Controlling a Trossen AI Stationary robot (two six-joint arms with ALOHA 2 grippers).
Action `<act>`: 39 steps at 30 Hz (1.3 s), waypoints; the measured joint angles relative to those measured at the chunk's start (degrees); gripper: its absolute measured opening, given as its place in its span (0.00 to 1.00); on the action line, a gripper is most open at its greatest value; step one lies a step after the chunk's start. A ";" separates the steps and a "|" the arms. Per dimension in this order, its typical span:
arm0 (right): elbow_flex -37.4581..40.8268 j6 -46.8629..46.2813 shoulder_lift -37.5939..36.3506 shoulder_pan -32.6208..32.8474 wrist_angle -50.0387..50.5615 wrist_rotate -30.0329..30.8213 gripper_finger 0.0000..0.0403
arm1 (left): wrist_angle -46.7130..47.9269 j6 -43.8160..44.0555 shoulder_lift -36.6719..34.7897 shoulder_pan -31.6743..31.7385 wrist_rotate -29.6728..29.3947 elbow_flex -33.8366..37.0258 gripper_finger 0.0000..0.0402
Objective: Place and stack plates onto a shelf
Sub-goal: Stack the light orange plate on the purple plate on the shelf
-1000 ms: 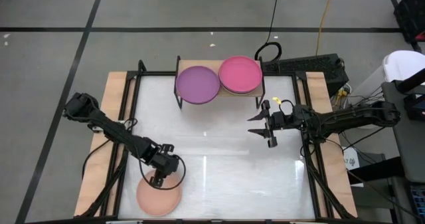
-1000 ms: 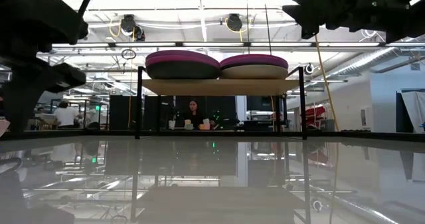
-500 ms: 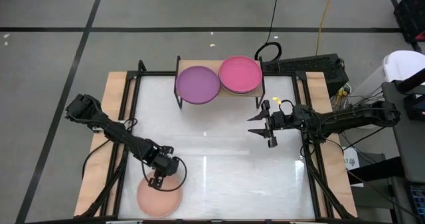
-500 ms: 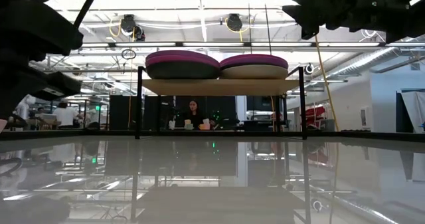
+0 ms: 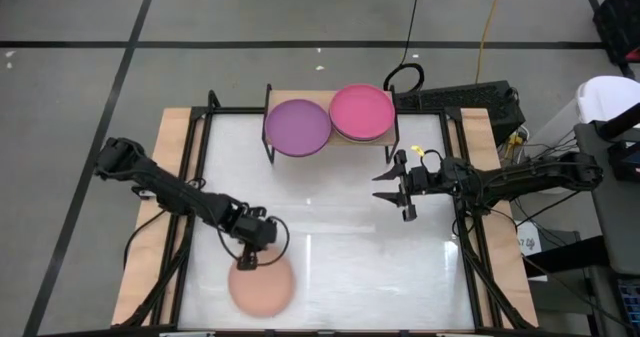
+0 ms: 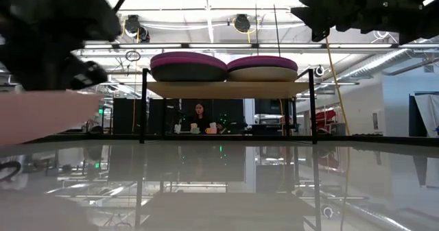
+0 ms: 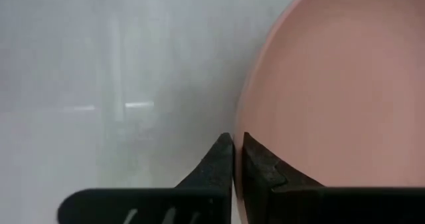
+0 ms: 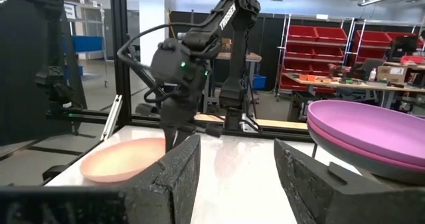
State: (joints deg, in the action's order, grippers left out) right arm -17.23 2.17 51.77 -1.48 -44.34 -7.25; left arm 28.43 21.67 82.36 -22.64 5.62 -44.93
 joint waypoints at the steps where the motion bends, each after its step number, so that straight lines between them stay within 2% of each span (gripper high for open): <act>1: 0.00 0.00 0.00 0.00 0.00 0.00 0.43 | 0.13 -0.01 -0.65 0.67 -0.66 -0.15 0.02; 10: 0.00 -0.02 0.00 0.00 0.42 0.00 0.43 | 1.15 -7.80 -4.79 5.08 -4.23 -5.39 0.02; 13: 0.00 -0.02 0.02 0.00 0.42 0.00 0.43 | 3.25 -11.38 -5.24 6.86 -4.55 -9.68 0.02; 17: 0.00 -0.02 0.02 -0.02 0.35 0.00 0.43 | 9.82 -15.63 -5.66 10.50 -8.90 -17.35 0.02; 21: -0.02 -0.02 0.00 -0.02 0.13 0.00 0.43 | 16.03 -18.56 -5.68 16.63 -14.54 -26.00 0.02; 27: -0.02 -0.02 0.00 -0.02 0.00 -0.02 0.43 | 17.26 -21.27 -5.61 30.91 -14.89 -37.29 0.02; 30: -0.02 -0.02 0.00 -0.02 0.00 -0.01 0.43 | 18.51 -21.60 -5.32 39.68 -11.68 -41.80 0.02; 32: -0.02 0.00 0.00 -0.02 -0.06 0.00 0.43 | 18.35 -21.14 -4.40 46.00 -7.19 -43.80 0.02; 36: -0.02 0.00 0.00 -0.02 -0.02 -0.02 0.43 | 19.06 -17.72 -1.54 56.91 3.76 -45.38 0.02; 39: -0.02 0.00 0.00 -0.02 -0.01 0.00 0.43 | 20.40 -16.19 0.40 62.45 6.92 -45.57 0.02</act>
State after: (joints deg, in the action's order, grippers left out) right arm -17.26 2.17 51.77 -1.50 -44.34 -7.25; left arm 48.83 5.48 82.76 39.81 12.53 -90.50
